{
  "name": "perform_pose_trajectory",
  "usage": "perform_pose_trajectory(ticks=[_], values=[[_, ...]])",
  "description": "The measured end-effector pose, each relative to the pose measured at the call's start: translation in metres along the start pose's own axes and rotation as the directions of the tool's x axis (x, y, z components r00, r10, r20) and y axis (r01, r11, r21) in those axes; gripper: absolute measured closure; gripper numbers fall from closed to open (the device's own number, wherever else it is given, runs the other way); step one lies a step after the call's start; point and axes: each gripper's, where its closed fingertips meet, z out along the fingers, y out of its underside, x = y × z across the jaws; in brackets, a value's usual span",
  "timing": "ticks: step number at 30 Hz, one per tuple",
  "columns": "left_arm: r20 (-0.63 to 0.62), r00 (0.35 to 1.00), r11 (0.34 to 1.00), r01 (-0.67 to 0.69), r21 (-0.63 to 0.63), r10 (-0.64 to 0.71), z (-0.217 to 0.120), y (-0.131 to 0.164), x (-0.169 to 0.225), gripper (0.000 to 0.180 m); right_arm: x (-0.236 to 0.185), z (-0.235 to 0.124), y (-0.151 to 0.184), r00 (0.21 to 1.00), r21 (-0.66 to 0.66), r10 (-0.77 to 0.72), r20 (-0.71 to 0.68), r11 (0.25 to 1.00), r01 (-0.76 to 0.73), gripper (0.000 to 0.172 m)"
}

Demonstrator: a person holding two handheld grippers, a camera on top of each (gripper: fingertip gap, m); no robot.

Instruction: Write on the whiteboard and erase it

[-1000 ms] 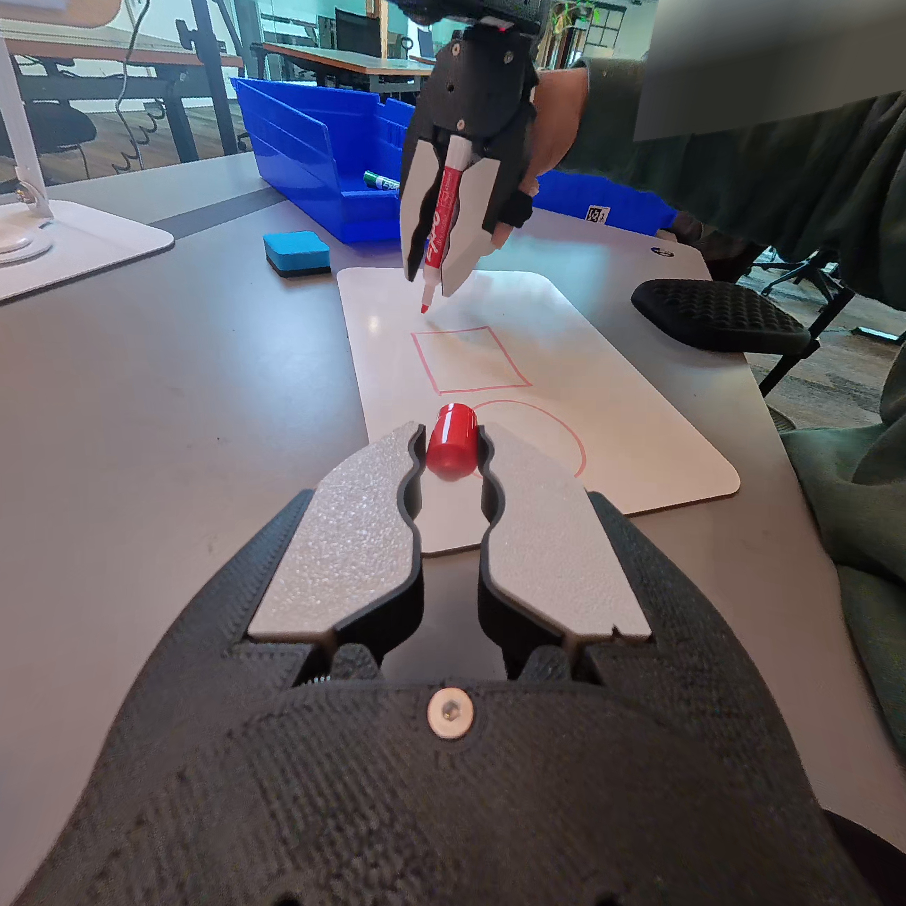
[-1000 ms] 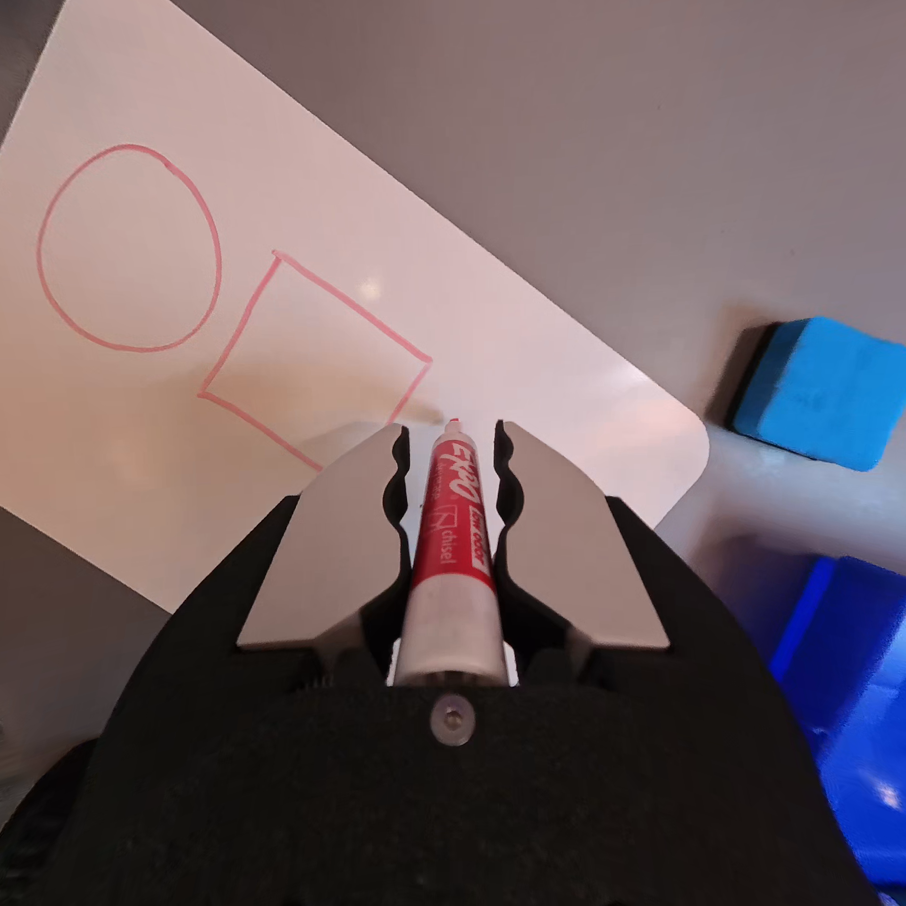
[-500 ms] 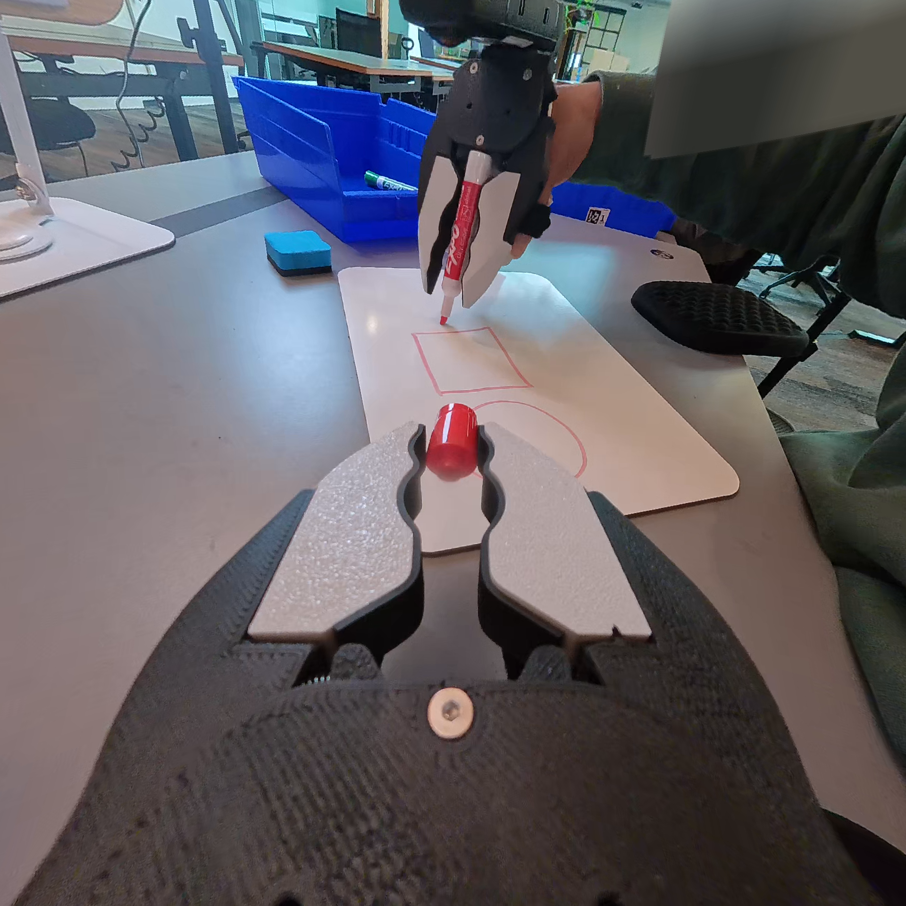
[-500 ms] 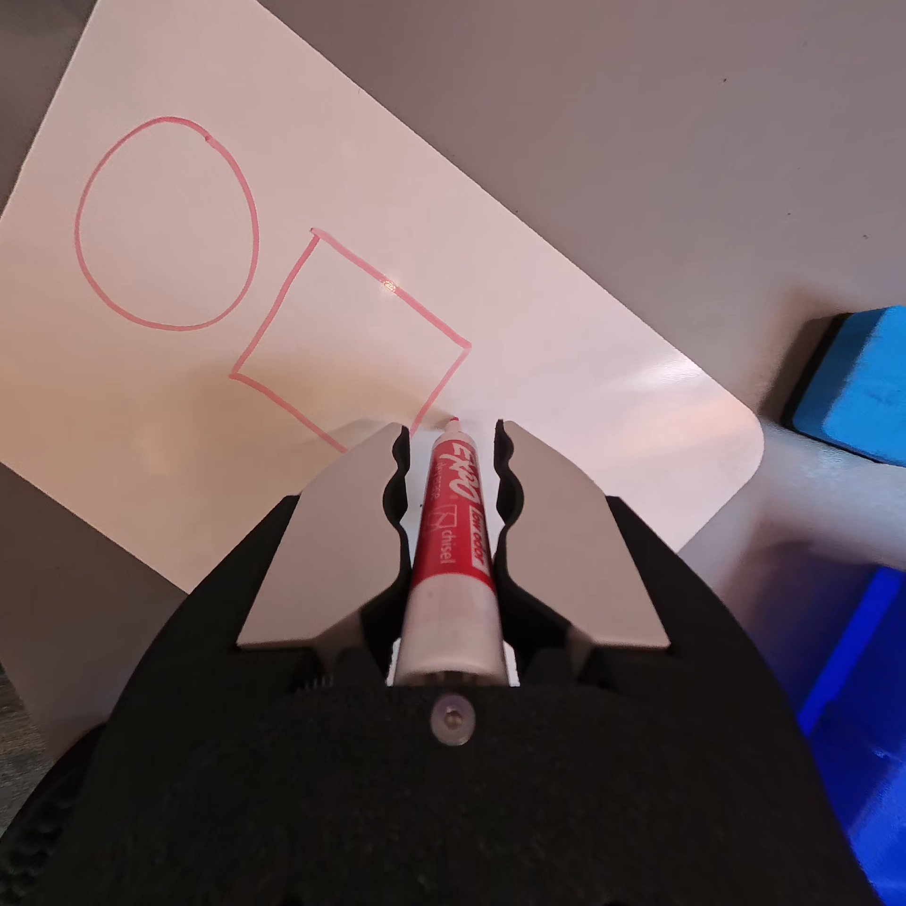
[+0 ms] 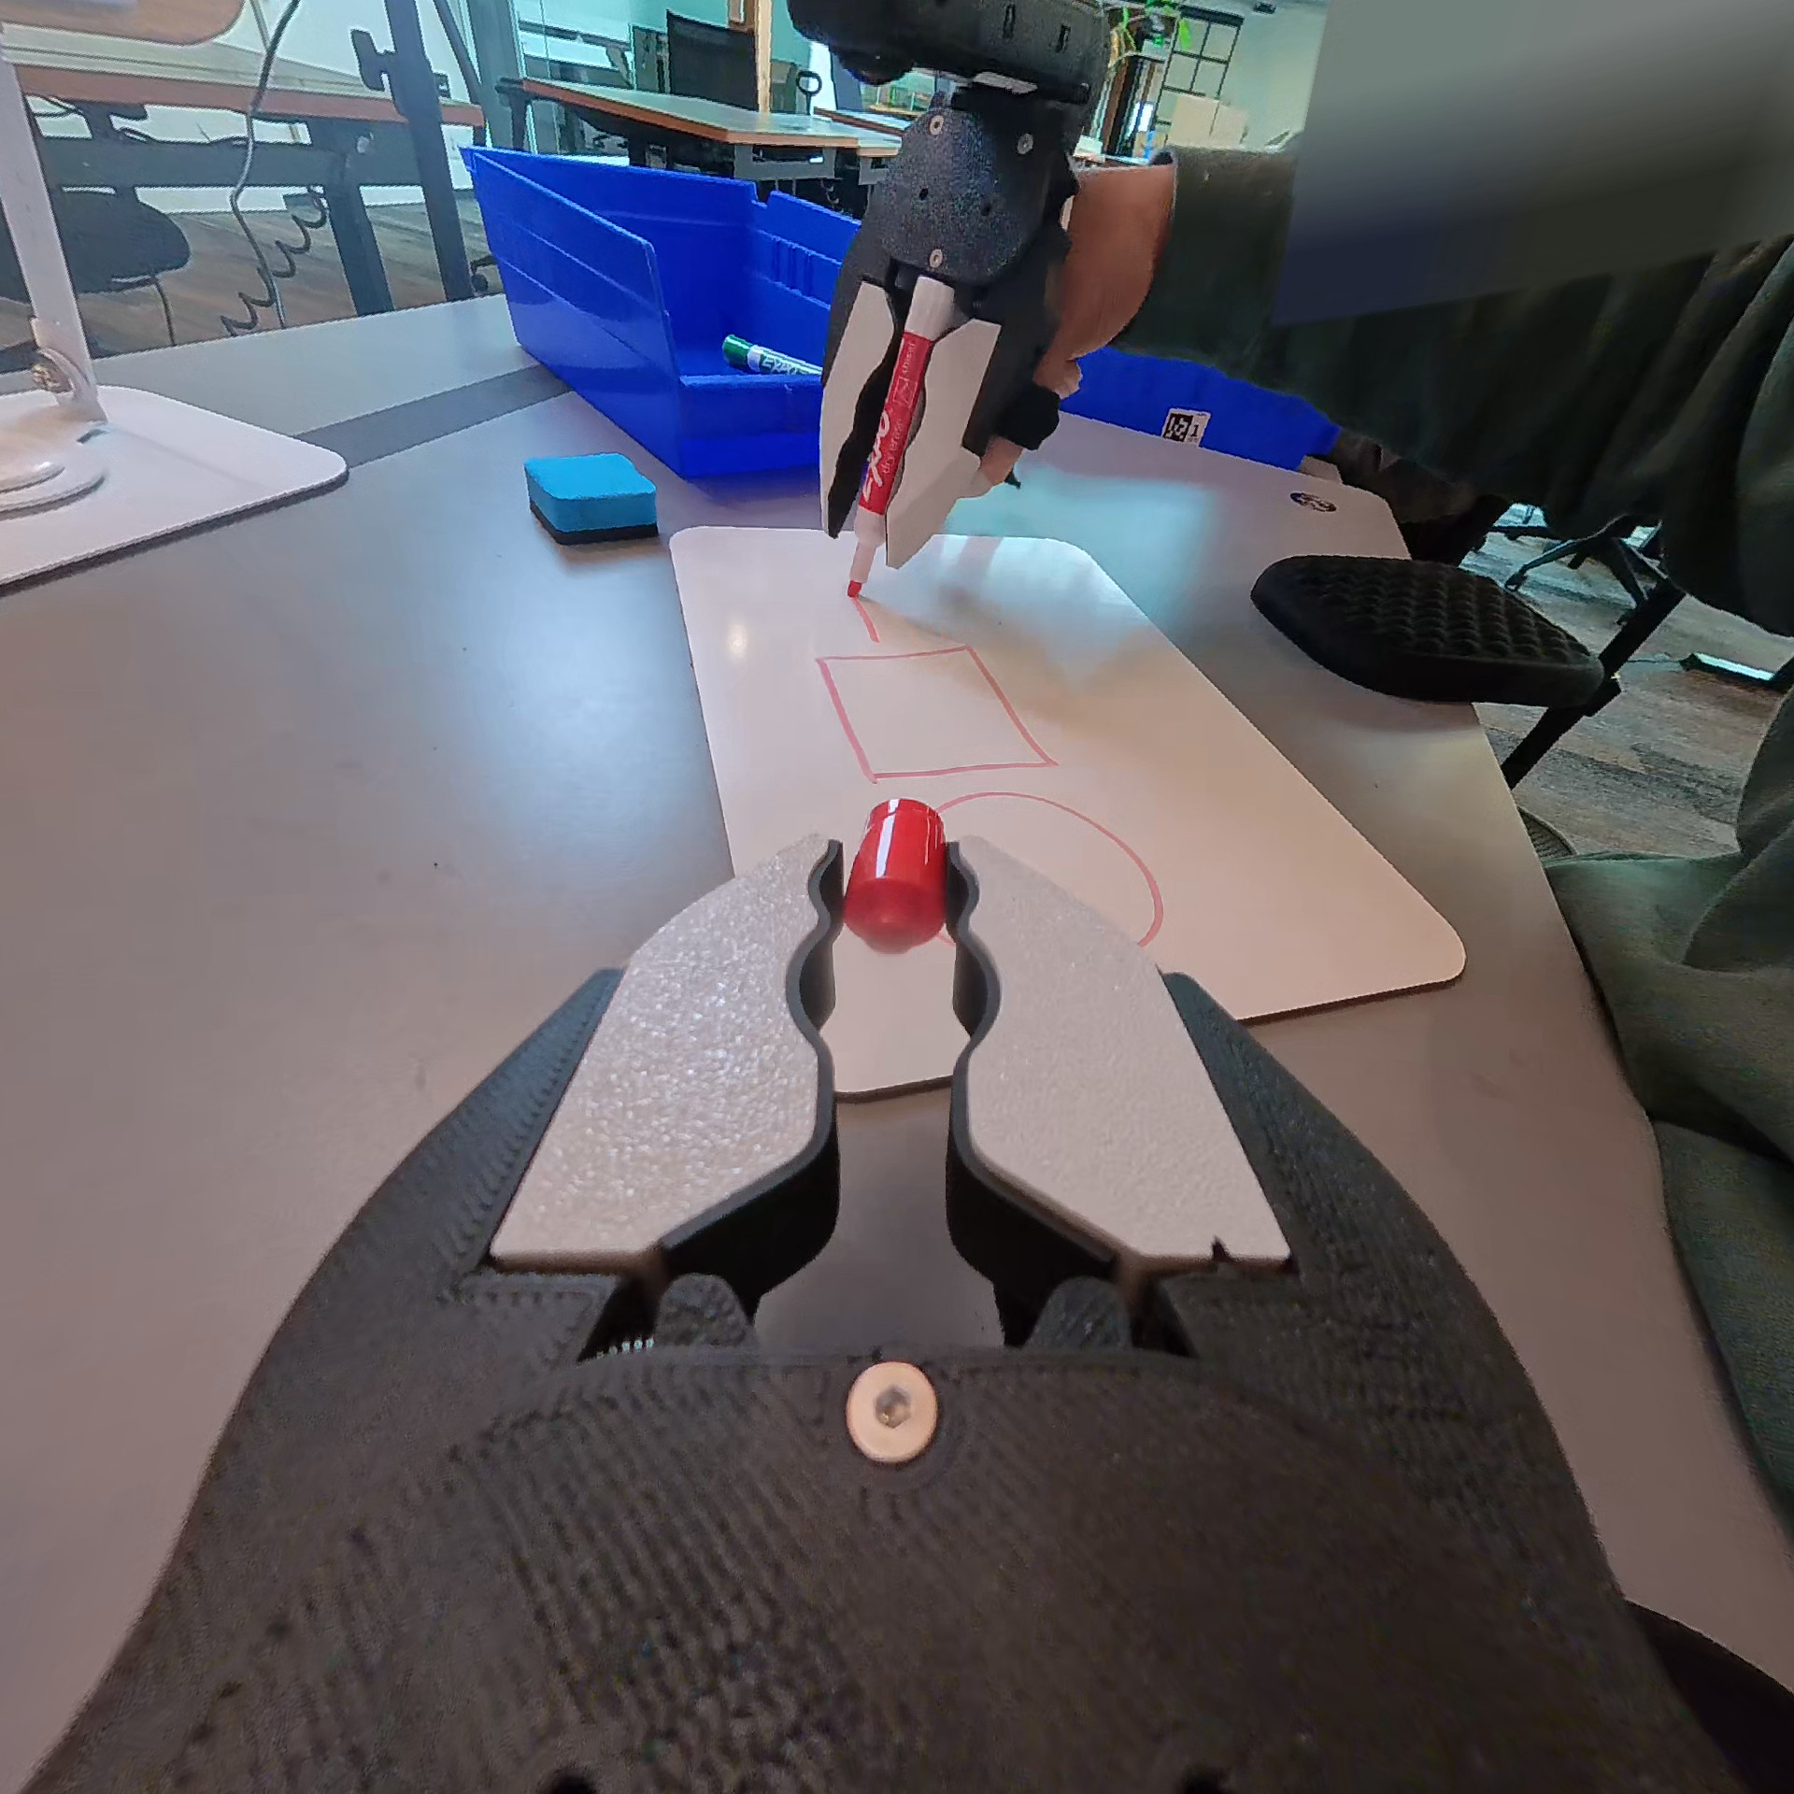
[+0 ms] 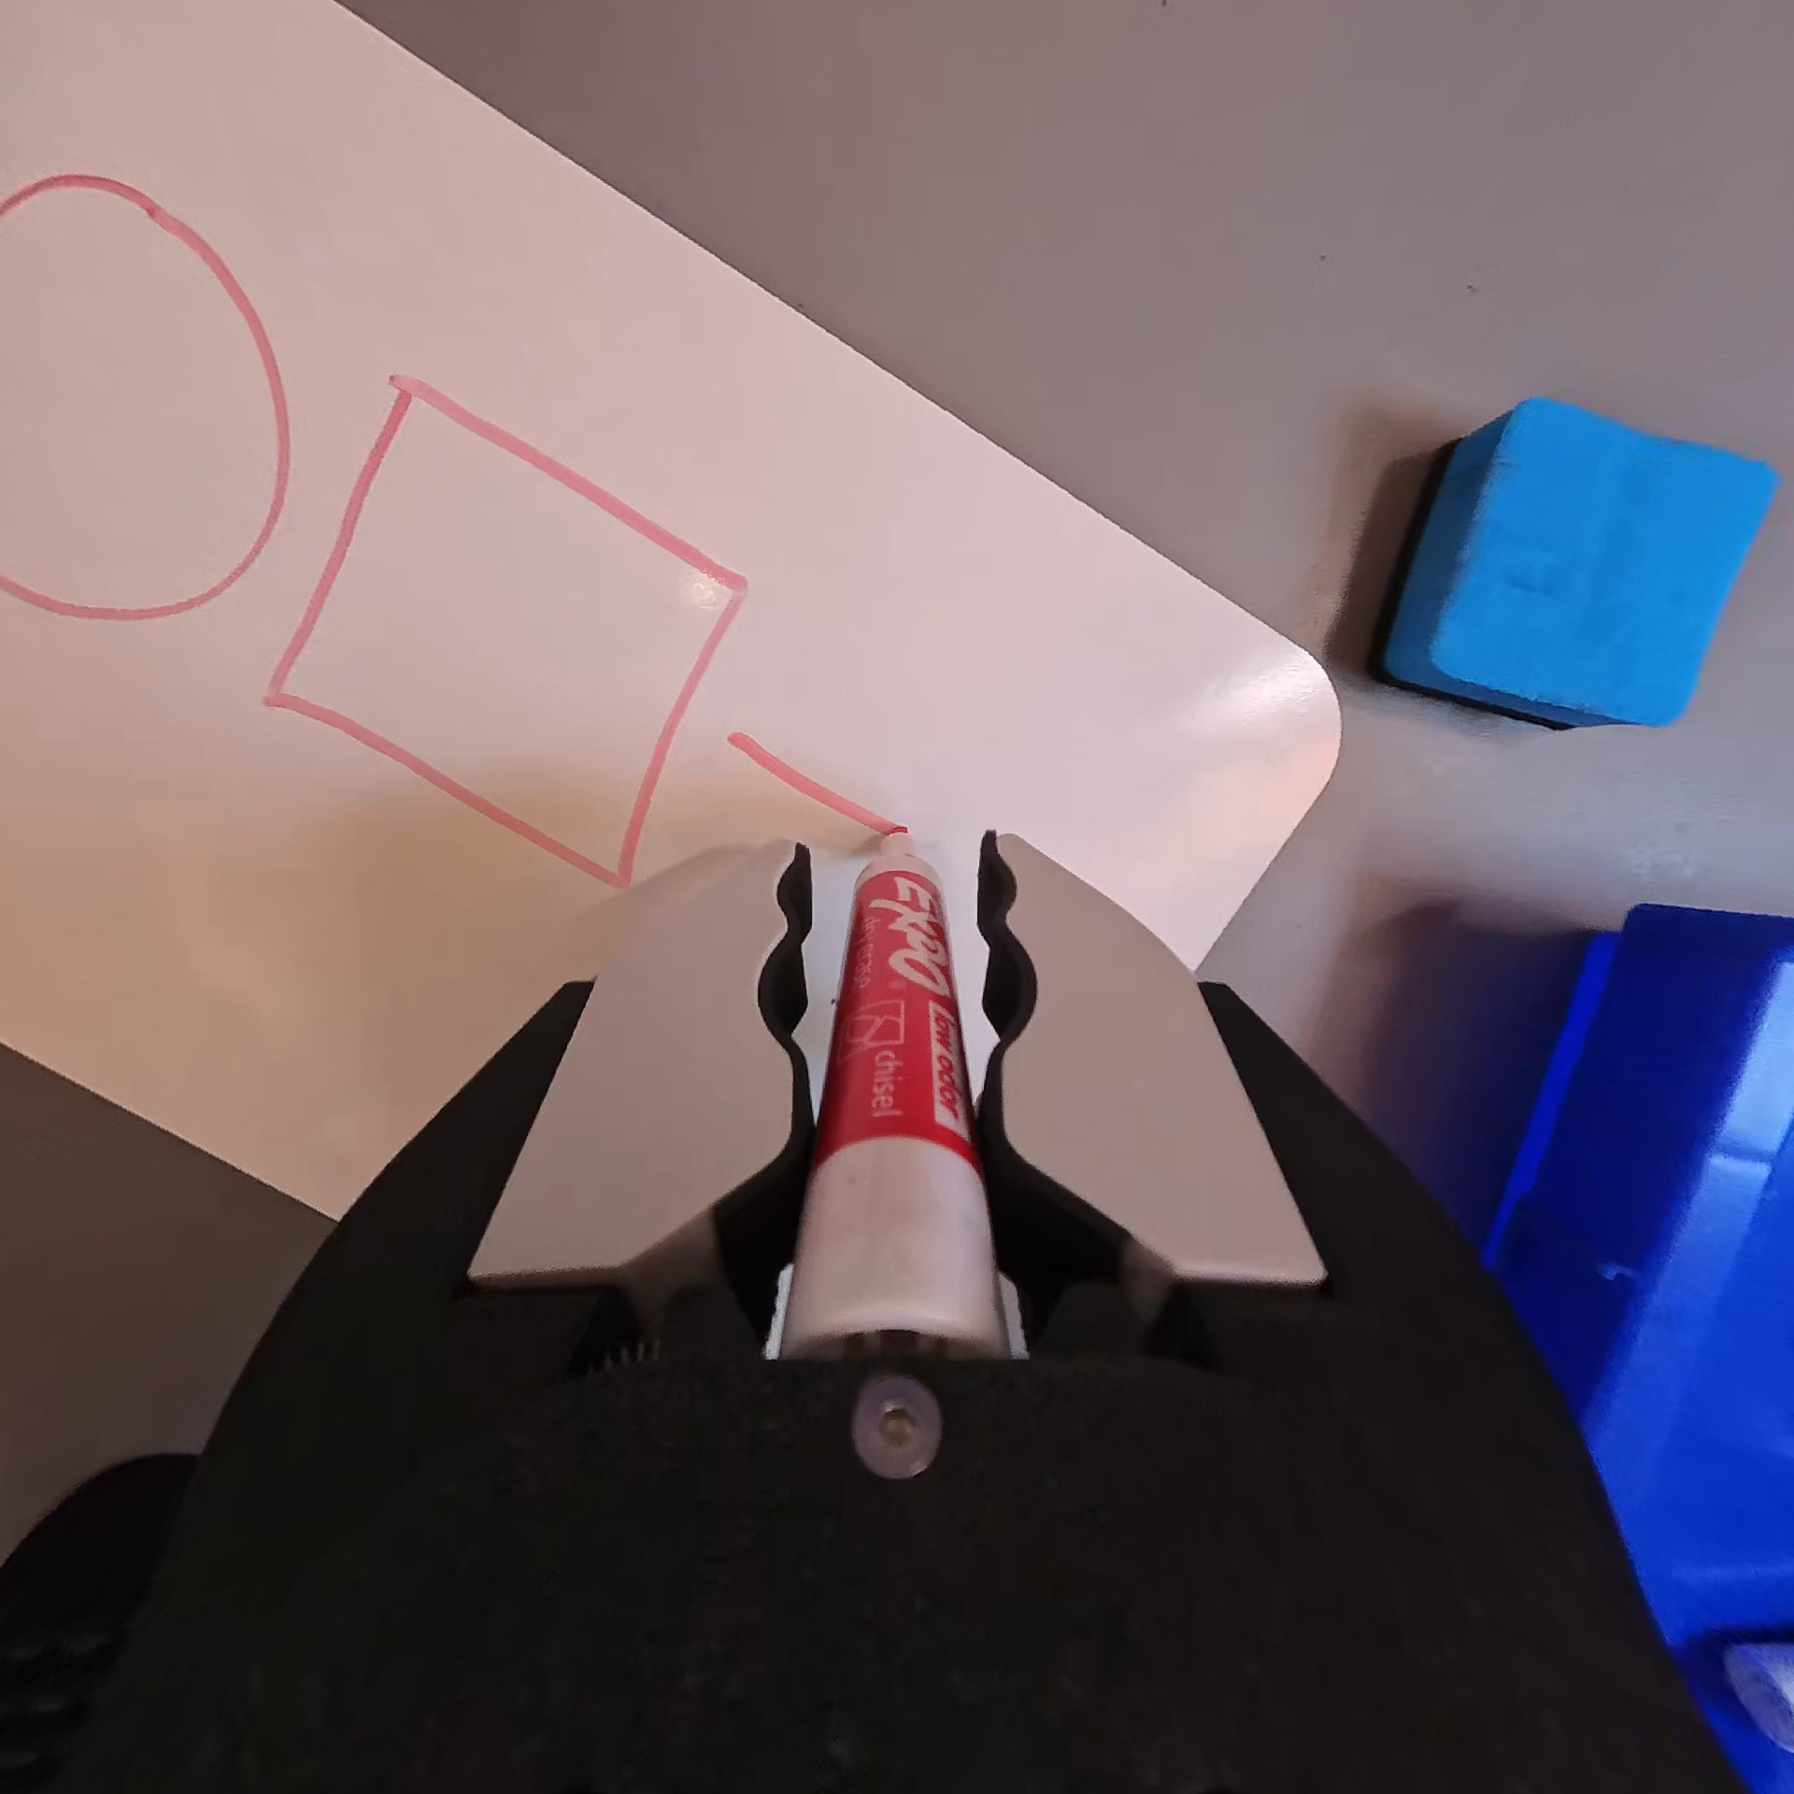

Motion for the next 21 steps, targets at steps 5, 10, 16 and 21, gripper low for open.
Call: perform_pose_trajectory(ticks=[5, 10, 16, 21], values=[[0.000, 1.000, 1.000, 0.005, 0.001, -0.005, 0.000, 0.000, 0.000, 0.161, -0.004, -0.004, -0.016, 1.000, 0.075, 0.009, 0.007, 0.997, -0.010, 0.137], [0.002, 1.000, 1.000, -0.005, -0.002, 0.005, 0.000, 0.000, 0.000, 0.161, -0.006, 0.006, -0.016, 1.000, 0.060, 0.008, 0.016, 0.998, -0.009, 0.137], [0.000, 1.000, 1.000, -0.002, -0.003, 0.002, 0.000, 0.000, 0.000, 0.161, -0.005, 0.007, -0.015, 1.000, 0.064, 0.021, 0.016, 0.998, -0.022, 0.137], [0.000, 1.000, 1.000, -0.002, -0.004, 0.002, 0.000, 0.001, 0.000, 0.161, -0.002, 0.003, -0.006, 0.999, 0.058, 0.035, 0.001, 0.998, -0.035, 0.137]])
